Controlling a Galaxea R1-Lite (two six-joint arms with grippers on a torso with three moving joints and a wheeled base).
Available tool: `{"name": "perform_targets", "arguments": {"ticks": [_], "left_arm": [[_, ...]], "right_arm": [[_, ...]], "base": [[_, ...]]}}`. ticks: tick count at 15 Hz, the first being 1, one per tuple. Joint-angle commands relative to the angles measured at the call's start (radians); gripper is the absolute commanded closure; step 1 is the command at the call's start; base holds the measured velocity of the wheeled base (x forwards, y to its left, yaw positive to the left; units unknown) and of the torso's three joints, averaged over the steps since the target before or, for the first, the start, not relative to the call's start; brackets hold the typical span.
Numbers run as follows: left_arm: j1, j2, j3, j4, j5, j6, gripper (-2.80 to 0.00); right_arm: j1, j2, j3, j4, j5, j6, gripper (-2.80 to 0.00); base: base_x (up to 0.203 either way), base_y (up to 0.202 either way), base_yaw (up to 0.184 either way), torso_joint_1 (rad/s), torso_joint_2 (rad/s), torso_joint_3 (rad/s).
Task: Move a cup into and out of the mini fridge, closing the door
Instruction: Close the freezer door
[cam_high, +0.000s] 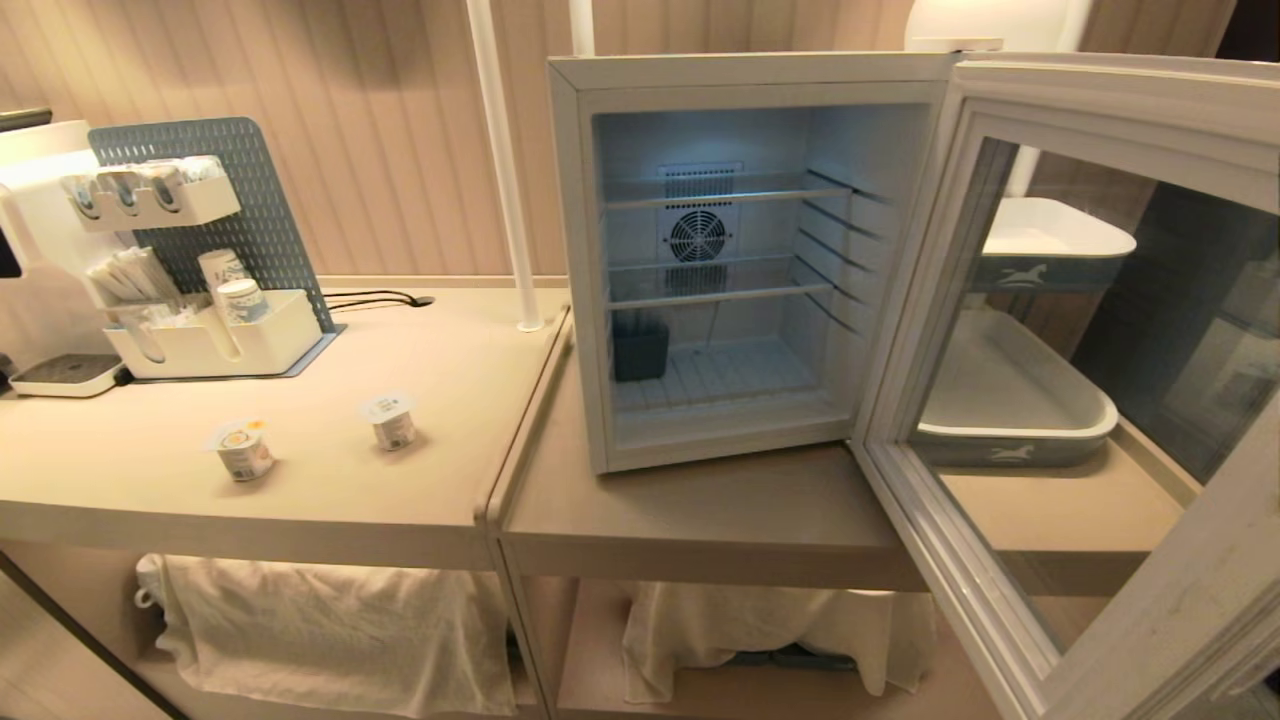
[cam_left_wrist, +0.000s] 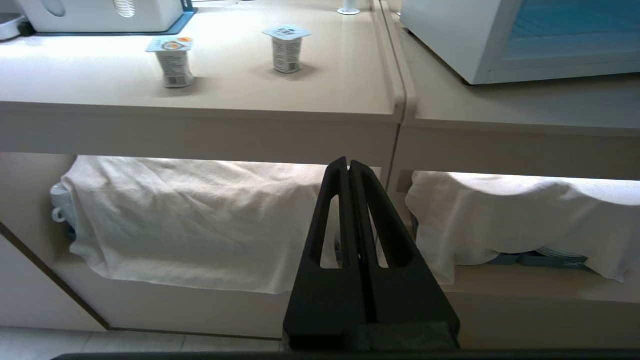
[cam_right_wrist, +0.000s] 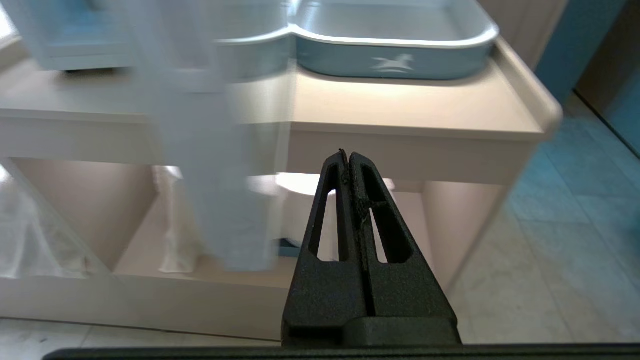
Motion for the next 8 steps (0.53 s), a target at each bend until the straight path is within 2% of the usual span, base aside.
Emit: {"name": "perform_targets", "arguments": {"ticks": [1, 6, 8], "left_arm": [[0.001, 0.0, -0.001, -0.001, -0.001, -0.001, 0.0], [0.001, 0.0, 0.0, -0.001, 0.001, -0.002, 0.0], [0.001, 0.0, 0.001, -0.001, 0.001, -0.002, 0.0]], "right_arm": [[0.001, 0.004, 0.0, 0.0, 0.001, -0.001, 0.0], [0.001, 0.004, 0.0, 0.0, -0.001, -0.001, 0.0], [0.001, 0.006, 0.0, 0.0, -0.001, -0.001, 0.0]], "base": [[0.0, -0.193, -0.001, 0.002, 0.0, 0.0], [0.0, -0.188, 0.001, 0.005, 0.0, 0.002], [0.0, -0.051, 0.001, 0.002, 0.0, -0.001]]}}
